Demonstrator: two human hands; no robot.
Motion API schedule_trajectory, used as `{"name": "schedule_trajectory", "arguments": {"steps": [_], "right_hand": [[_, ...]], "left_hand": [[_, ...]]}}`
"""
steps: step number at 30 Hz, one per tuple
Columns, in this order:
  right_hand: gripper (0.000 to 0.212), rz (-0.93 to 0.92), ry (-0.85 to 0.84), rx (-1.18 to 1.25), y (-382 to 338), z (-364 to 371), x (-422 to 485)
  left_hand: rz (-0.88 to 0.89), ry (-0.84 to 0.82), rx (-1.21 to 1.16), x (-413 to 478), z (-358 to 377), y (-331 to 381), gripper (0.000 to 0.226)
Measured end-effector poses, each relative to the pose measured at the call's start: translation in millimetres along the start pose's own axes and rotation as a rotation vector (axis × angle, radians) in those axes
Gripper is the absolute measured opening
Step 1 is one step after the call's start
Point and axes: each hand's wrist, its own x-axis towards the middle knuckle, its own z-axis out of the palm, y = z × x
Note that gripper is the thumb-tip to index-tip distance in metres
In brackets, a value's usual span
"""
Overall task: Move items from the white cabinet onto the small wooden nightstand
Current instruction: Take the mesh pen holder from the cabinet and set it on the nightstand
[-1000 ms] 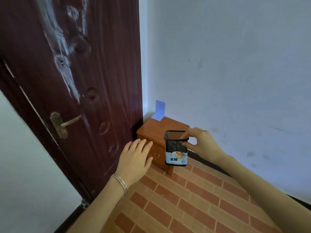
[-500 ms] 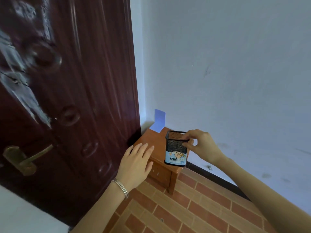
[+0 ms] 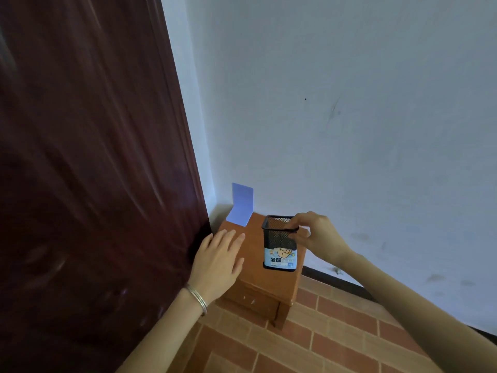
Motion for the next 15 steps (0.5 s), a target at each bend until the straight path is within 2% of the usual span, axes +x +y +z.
{"name": "schedule_trajectory", "arguments": {"steps": [5,15], "right_hand": [[0.018,0.122,0.049,0.037,16.5,19.9,52.4],[0.020,0.305,-0.010,0.042,100.6,70.5,145.2]], "left_hand": [[0.054,-0.037,-0.012,53.6,33.2,-37.4,0.052],[0.084,-0.164,-0.017,137.5,107.6,-72.9,0.049]]}}
